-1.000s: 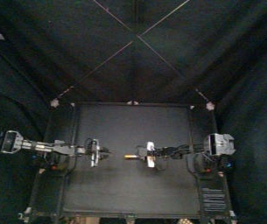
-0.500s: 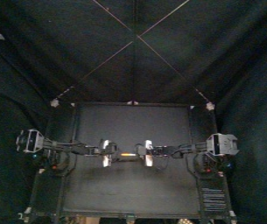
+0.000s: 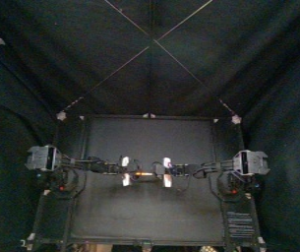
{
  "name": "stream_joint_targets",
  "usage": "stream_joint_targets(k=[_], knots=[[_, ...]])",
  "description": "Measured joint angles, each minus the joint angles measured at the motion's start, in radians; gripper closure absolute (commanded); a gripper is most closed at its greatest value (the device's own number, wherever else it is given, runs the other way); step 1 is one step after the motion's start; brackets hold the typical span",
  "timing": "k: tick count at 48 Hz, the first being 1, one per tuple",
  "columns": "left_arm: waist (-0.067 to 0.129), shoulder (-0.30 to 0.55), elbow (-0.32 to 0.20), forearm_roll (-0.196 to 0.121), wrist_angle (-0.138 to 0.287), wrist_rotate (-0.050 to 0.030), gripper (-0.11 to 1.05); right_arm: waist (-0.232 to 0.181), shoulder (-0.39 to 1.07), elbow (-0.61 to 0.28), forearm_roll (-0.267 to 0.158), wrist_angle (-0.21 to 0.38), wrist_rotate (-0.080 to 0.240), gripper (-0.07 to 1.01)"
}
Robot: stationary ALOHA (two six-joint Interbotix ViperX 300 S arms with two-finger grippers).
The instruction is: Uncap the pen
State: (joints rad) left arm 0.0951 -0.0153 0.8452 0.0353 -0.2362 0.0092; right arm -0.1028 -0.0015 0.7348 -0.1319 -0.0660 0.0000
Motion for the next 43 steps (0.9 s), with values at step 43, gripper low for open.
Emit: stream_joint_targets(k=[43], knots=[[0.038, -0.305, 0.267, 0.018, -0.012, -0.0061, 0.52, -0.052, -0.261, 0.311, 0.080, -0.209, 0.005, 0.42]])
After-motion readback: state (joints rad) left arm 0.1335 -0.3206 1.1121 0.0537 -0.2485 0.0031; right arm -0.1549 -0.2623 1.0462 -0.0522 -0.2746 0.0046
